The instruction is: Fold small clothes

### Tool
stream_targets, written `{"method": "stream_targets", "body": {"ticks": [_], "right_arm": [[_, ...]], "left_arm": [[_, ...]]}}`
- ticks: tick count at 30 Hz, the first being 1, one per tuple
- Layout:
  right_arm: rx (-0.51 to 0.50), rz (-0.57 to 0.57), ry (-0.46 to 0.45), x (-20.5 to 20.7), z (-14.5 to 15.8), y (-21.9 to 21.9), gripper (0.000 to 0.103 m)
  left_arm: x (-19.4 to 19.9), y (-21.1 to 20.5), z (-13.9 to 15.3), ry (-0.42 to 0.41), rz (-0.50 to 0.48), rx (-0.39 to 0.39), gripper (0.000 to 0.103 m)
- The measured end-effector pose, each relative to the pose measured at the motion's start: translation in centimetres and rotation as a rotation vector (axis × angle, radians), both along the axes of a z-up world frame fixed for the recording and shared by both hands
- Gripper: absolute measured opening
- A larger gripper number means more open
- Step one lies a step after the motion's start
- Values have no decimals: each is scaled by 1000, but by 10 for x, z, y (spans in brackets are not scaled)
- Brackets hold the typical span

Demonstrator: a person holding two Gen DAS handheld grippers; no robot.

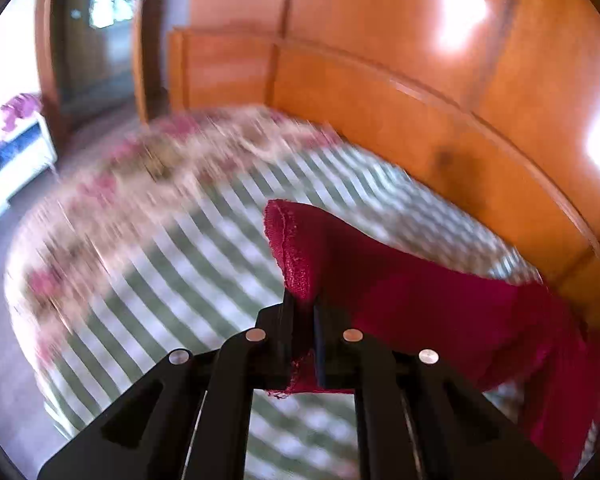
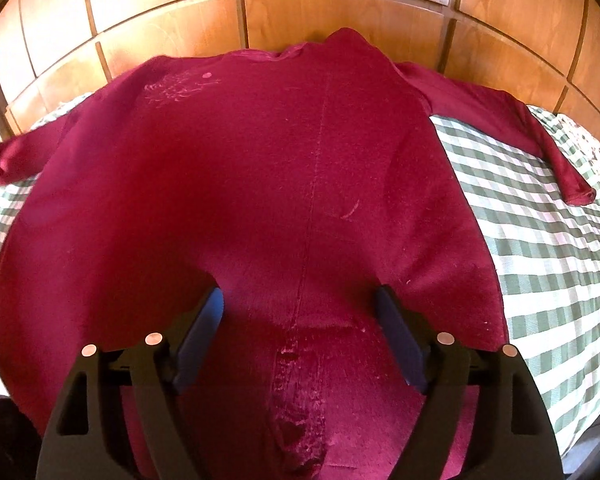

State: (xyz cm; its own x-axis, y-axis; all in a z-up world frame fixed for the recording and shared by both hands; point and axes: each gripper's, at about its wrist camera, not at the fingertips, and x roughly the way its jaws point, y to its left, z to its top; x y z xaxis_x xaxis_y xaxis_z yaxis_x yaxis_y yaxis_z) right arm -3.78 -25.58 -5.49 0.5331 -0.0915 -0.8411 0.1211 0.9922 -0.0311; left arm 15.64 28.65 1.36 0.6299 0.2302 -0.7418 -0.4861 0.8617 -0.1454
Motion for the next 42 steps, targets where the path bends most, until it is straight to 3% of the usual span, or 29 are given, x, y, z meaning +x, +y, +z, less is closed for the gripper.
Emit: {"method": "stream_targets", "body": {"ticks": [3, 5, 7, 9, 10, 11, 13, 19, 21, 24, 29, 30, 31, 32, 33, 35, 36, 39, 42], "right_arm": [[-4, -1, -4, 0, -1, 0, 79], [-6, -2, -5, 1, -1, 0, 79], [-6, -2, -5, 1, -2, -1, 79], [-7, -2, -4, 1, -2, -1, 79], [-7, -1, -3, 0, -2, -1, 79], [-7, -1, -3, 1, -2, -1, 79], [-9, -1, -4, 0, -2, -1, 79], [-6, 15, 10, 2, 3, -4, 79], [4, -4, 7, 0, 14, -15, 79], [-23, -87, -26, -11, 29, -44, 79], [34, -212, 30, -42, 24, -94, 78], [71, -206, 53, -49, 19, -97, 75], [97, -195, 67, -53, 16, -96, 63], [119, -172, 72, -59, 13, -93, 54], [114, -151, 60, -64, 13, -88, 47], [130, -116, 53, -68, 16, -82, 12], [125, -106, 52, -68, 18, -79, 8], [142, -87, -3, -71, 41, -79, 8], [153, -55, -55, -84, 65, -81, 8]], "left_arm": [[15, 16, 13, -1, 59, 87, 7], [28, 18, 5, 43, 87, 135, 7], [41, 22, -12, 98, 91, 115, 9], [42, 19, -28, 140, 87, 65, 20], [34, 11, -32, 121, 65, 17, 36], [29, 6, -33, 103, 42, -8, 45], [11, -19, -32, 62, -54, -57, 56], [-59, -114, -42, 22, -503, -319, 56], [-84, -146, -47, 44, -627, -367, 55], [-115, -179, -61, 86, -739, -440, 49], [-152, -210, -83, 131, -745, -491, 52], [-157, -213, -82, 117, -734, -482, 47], [-161, -216, -83, 116, -740, -484, 16], [-162, -218, -82, 126, -752, -496, 10], [-160, -216, -80, 114, -740, -482, 10], [-163, -215, -64, 80, -737, -438, 9], [-166, -214, -54, 60, -740, -417, 9], [-179, -213, -11, -20, -789, -328, 8], [-190, -216, -1, 2, -820, -224, 6]]}}
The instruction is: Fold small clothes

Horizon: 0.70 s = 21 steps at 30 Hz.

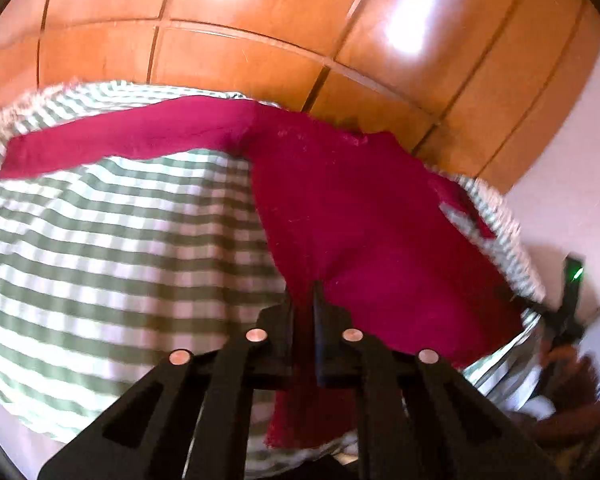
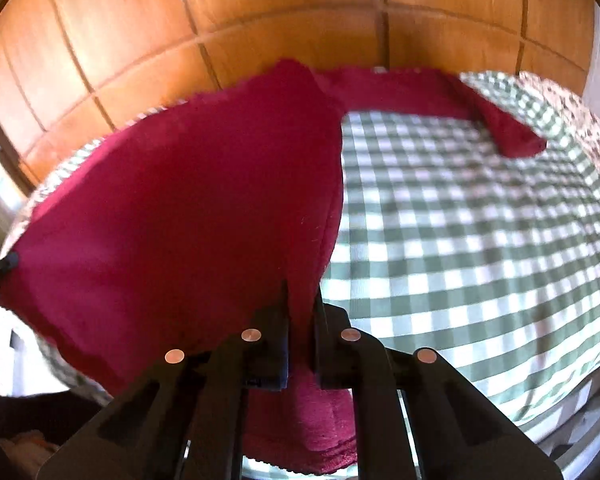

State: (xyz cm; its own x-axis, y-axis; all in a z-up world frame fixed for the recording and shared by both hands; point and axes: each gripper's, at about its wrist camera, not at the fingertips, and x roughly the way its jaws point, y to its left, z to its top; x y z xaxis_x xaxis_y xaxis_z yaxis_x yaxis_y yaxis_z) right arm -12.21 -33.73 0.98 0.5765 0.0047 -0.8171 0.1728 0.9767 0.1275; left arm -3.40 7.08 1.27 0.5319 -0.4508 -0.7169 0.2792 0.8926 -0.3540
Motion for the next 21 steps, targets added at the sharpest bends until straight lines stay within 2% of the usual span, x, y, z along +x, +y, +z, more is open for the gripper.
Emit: {"method": "stream_targets", "body": {"ticks": [3, 6, 8, 10, 12, 14, 16, 21], "right_arm": [[-25, 23, 59, -9, -8, -3, 7], [-37, 36, 150, -14, -32, 0, 7], [-39, 39, 165, -17, -37, 4, 7], [-15, 40, 158, -14, -34, 1, 8], [15, 18, 134, -9, -29, -9, 17], [20, -42, 108, -5, -24, -25, 40], [41, -142, 71, -1, -18, -49, 46], [15, -406, 18, 20, -16, -125, 46]], "left_arm": [[-2, 3, -35, 125, 13, 66, 6], [-2, 15, -59, 196, 101, 102, 6], [-4, 30, -55, 179, 157, 81, 8], [1, 35, -40, 135, 188, 37, 28], [10, 27, -24, 71, 183, 25, 35], [20, 9, -16, 34, 146, 40, 35], [33, -14, -15, 25, 92, 54, 36], [63, -74, -30, 49, 21, 114, 40]]}}
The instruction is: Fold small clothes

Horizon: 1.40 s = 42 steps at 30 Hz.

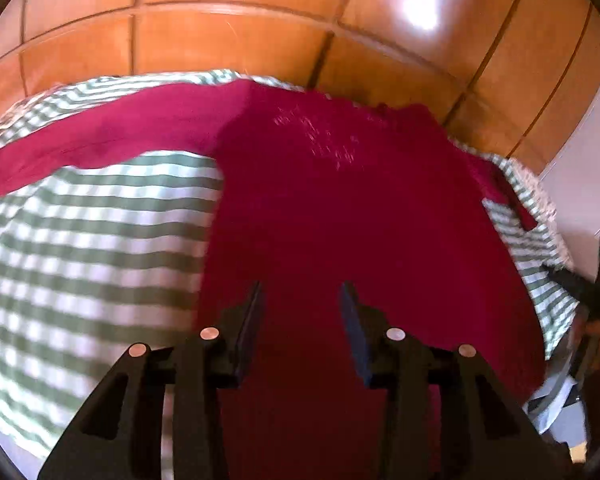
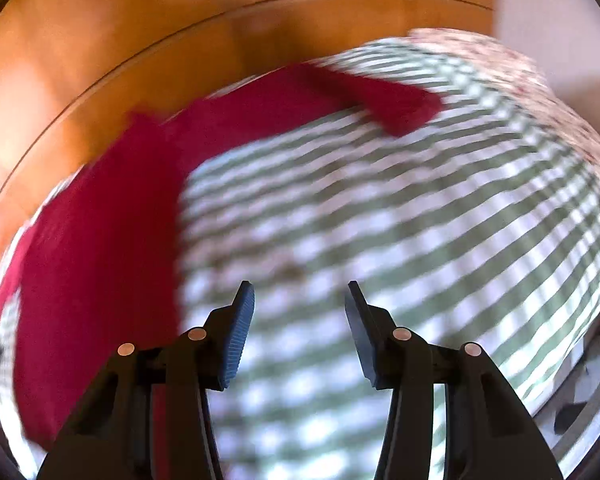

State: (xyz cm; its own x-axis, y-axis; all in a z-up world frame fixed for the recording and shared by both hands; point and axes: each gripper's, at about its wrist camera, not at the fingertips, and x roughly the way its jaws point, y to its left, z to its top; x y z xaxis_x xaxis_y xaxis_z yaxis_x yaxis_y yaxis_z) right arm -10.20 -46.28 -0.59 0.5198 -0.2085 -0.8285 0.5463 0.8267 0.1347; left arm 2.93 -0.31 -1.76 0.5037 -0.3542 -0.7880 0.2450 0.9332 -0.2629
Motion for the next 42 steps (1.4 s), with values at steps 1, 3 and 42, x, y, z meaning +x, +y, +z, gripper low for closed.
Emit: {"method": "stream_targets", "body": {"ticks": [1, 3, 42], "right_arm": [[-21, -60, -2, 6, -1, -18, 46], [-111, -133, 5, 21, 0, -45, 46], [-100, -506, -14, 54, 6, -240, 78]], "left_arm": [[4, -8, -3, 13, -12, -3, 41], [13, -22, -11, 41, -28, 7, 44], [43, -69, -37, 62, -57, 94, 81]]}}
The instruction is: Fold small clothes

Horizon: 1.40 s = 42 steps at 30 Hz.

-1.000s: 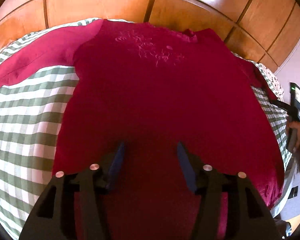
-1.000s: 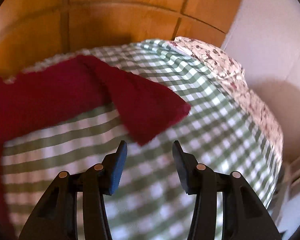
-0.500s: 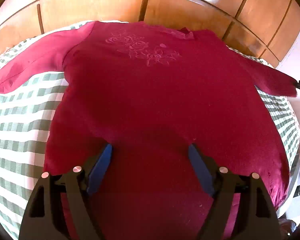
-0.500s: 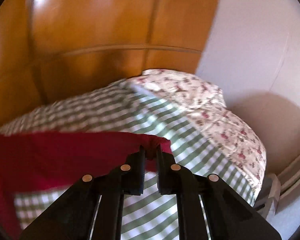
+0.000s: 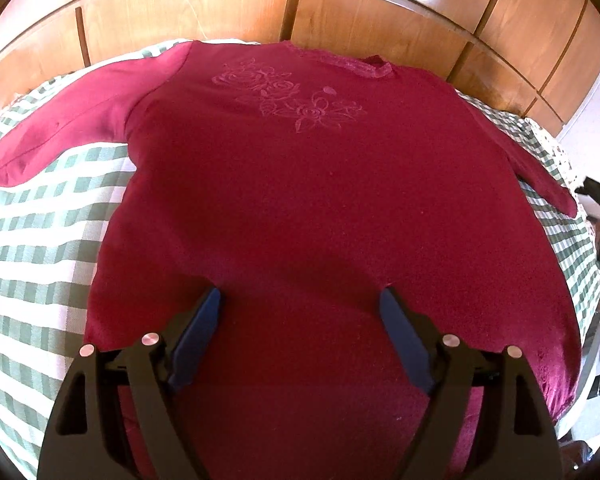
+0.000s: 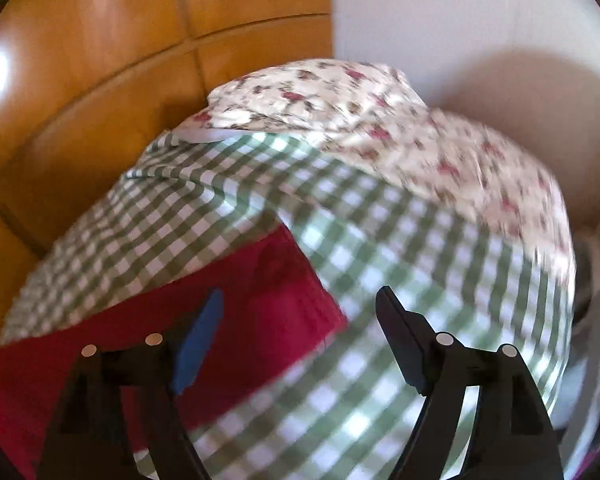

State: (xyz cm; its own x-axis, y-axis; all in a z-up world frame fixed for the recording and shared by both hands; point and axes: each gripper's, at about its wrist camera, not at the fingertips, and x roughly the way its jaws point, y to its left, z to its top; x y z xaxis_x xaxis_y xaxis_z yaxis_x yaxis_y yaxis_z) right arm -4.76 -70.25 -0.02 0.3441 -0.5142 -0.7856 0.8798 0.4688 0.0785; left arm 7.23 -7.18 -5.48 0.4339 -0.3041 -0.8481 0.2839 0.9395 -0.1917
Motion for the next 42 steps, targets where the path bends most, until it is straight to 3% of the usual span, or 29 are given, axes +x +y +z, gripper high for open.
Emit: {"method": "stream_targets", "body": {"ticks": [3, 6, 7, 9, 10, 11, 14, 15, 20, 26, 29, 33, 39, 40, 41, 42], "right_arm": [[167, 35, -130, -18, -19, 16, 78], [249, 72, -164, -8, -41, 30, 71], [229, 72, -153, -2, -43, 32, 63], [205, 74, -125, 14, -46, 30, 27], [175, 56, -54, 23, -48, 27, 6], [130, 52, 16, 32, -47, 25, 5], [7, 28, 152, 47, -36, 24, 4], [14, 24, 157, 48, -35, 24, 4], [-5, 122, 75, 55, -4, 51, 4], [-45, 356, -60, 95, 55, 129, 4], [-34, 496, -140, 126, 78, 187, 4], [0, 750, -211, 180, 95, 298, 4], [119, 1092, -209, 222, 80, 434, 6], [150, 1133, -203, 224, 76, 446, 20], [168, 1153, -197, 225, 73, 455, 49], [178, 1143, -209, 222, 73, 458, 63]], "left_arm": [[-1, 0, -1, -2, 4, -2, 82], [0, -1, -1, -1, 3, 7, 83], [0, -1, 0, 1, 5, 6, 83], [0, -1, 0, 1, 9, 3, 83], [0, -1, 0, 1, 13, 0, 83], [-1, 0, 1, 0, 16, -4, 83], [-3, 5, 1, 0, 19, -21, 83], [-3, 6, 2, -1, 16, -26, 83], [-5, 14, 9, -5, 10, -65, 83], [-2, 37, 21, -5, 62, -171, 82], [1, 47, 24, 6, 88, -229, 82], [5, 60, 32, 6, 108, -303, 81], [17, 72, 41, -12, 117, -352, 79], [20, 73, 42, -13, 117, -356, 79], [23, 74, 42, -13, 118, -359, 79], [26, 73, 42, -13, 118, -362, 78]]}}
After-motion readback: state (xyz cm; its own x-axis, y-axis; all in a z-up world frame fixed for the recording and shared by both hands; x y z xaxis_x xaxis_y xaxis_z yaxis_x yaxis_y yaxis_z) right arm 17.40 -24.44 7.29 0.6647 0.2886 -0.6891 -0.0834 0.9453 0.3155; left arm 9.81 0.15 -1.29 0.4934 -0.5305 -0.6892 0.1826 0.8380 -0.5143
